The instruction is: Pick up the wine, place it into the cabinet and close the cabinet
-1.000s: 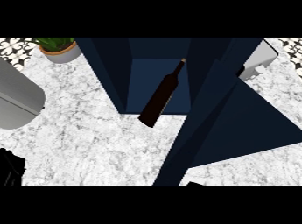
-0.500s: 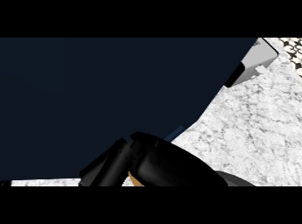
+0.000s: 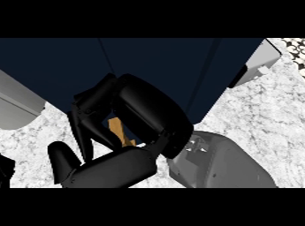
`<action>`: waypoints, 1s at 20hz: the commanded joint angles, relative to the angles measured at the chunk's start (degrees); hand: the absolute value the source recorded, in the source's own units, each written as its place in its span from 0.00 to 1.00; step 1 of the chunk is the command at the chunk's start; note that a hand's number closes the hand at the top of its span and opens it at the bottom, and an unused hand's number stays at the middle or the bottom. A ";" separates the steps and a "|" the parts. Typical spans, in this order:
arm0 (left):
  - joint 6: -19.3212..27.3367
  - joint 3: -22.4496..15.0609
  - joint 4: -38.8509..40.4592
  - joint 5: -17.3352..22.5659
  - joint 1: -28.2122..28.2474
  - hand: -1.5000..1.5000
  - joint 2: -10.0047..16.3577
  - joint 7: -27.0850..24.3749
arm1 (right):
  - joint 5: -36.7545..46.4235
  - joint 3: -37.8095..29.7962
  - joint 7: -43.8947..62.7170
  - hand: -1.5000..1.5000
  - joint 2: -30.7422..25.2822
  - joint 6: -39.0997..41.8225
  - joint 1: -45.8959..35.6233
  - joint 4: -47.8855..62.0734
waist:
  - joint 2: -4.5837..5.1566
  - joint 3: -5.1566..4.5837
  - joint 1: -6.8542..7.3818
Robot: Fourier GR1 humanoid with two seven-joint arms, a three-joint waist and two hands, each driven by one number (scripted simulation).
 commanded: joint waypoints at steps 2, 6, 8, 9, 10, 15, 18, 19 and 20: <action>-1.05 2.41 -1.71 1.16 -0.11 1.00 -0.14 2.81 | -3.73 -2.19 -3.12 1.00 0.01 -2.44 -5.37 9.22 | 0.00 0.01 0.06; -1.52 1.87 -1.92 -0.77 -0.58 1.00 -2.33 3.54 | -2.46 -5.39 -4.66 1.00 0.01 3.96 -1.86 12.98 | -0.02 0.03 -0.40; -3.54 5.67 -1.32 2.05 -0.52 1.00 -0.12 4.99 | -0.80 -3.22 -7.75 1.00 0.01 3.22 0.58 13.80 | -0.03 0.03 -0.40; -1.54 3.91 -4.71 0.93 0.04 1.00 -0.08 7.20 | -1.24 -6.11 -11.48 1.00 0.01 7.38 0.04 20.10 | 0.13 0.05 -0.04; 0.10 0.35 -2.60 -2.95 -0.86 1.00 -4.39 4.53 | -2.06 -9.82 -7.18 1.00 -0.78 8.25 -3.78 21.44 | 0.12 0.02 -0.29; -3.62 3.67 1.69 -3.41 -1.03 1.00 -3.96 2.61 | 0.63 -10.10 -10.34 1.00 -1.56 9.99 -0.27 22.64 | 0.04 0.01 -0.55; -0.34 1.39 -2.45 -3.45 -2.73 1.00 -4.70 6.80 | 1.83 -12.36 -16.99 1.00 -2.46 13.85 -2.04 31.74 | 0.40 0.04 0.07; 1.09 0.56 -3.20 -5.18 -3.36 1.00 -6.21 6.08 | 0.93 -13.63 -15.64 1.00 -2.18 13.75 -3.94 31.89 | 0.29 0.04 -0.04; -2.19 4.11 -1.46 -1.85 -2.14 1.00 -3.22 6.41 | 1.23 -14.18 -15.22 1.00 -2.90 13.98 -5.04 33.26 | 0.31 0.01 0.29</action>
